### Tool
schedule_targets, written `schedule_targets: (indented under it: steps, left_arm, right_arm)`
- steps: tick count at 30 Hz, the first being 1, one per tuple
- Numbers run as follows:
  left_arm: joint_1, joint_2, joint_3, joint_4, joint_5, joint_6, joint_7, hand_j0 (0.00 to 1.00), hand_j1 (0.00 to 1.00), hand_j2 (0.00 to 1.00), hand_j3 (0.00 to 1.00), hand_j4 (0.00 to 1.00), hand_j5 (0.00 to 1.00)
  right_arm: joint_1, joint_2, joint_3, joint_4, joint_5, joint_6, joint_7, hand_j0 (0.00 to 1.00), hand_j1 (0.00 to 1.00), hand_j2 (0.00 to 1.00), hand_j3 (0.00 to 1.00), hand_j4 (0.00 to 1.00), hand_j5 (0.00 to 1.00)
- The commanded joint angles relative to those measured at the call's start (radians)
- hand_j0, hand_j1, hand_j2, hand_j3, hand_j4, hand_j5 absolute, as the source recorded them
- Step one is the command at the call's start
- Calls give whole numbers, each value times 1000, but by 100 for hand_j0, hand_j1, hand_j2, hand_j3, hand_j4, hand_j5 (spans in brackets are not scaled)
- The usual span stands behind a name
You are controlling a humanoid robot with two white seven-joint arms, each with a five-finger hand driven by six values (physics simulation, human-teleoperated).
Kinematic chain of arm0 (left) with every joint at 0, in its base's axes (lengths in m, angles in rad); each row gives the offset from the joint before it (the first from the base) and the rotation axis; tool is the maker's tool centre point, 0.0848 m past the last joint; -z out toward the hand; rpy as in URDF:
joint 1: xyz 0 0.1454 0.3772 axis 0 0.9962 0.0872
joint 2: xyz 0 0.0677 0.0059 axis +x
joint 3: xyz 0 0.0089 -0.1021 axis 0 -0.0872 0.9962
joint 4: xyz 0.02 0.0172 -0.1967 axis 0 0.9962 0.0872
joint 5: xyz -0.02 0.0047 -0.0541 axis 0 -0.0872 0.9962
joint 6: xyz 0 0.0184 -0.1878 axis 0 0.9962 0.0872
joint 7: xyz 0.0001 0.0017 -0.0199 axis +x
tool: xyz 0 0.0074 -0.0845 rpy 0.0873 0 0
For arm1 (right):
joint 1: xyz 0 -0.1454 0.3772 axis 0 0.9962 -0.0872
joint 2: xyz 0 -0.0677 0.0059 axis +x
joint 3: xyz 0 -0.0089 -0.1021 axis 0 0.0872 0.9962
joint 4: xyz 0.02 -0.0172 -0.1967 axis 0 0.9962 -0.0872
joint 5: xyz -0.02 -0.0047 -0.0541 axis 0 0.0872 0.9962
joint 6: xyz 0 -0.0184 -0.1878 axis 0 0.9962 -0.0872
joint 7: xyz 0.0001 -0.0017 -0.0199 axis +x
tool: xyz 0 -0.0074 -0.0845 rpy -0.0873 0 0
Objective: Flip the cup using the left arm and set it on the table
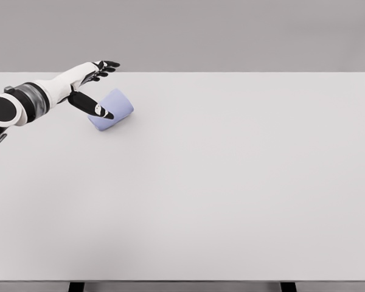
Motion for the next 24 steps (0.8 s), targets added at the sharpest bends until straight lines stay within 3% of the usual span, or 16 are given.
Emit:
schedule_targets:
  steps: [1,5,7,9,15,24]
  left_arm:
    - [0,-11,0,1,-4,-1,0,100,100,100,100,100,100]
    - [-2,-15,-2,15,-10,-1,0,100,100,100,100,100,100]
    - [-5,-43,-2,63,-17,-1,0,100,100,100,100,100,100]
    - [-3,-87,-2,99,-76,-1,0,100,100,100,100,100,100]
    - [-9,-119,-2,159,-114,-1,0,100,100,100,100,100,100]
    - [-12,-164,-2,216,-120,-1,0,100,100,100,100,100,100]
  right_arm:
    - [0,0,0,0,-1,0,0,100,100,100,100,100,100]
    - [0,0,0,0,-1,0,0,100,100,100,100,100,100]
    - [0,0,0,0,-1,0,0,100,100,100,100,100,100]
    - [-2,0,0,0,-1,0,0,100,100,100,100,100,100]
    - [0,0,0,0,-1,0,0,100,100,100,100,100,100]
    - [0,0,0,0,1,0,0,100,100,100,100,100,100]
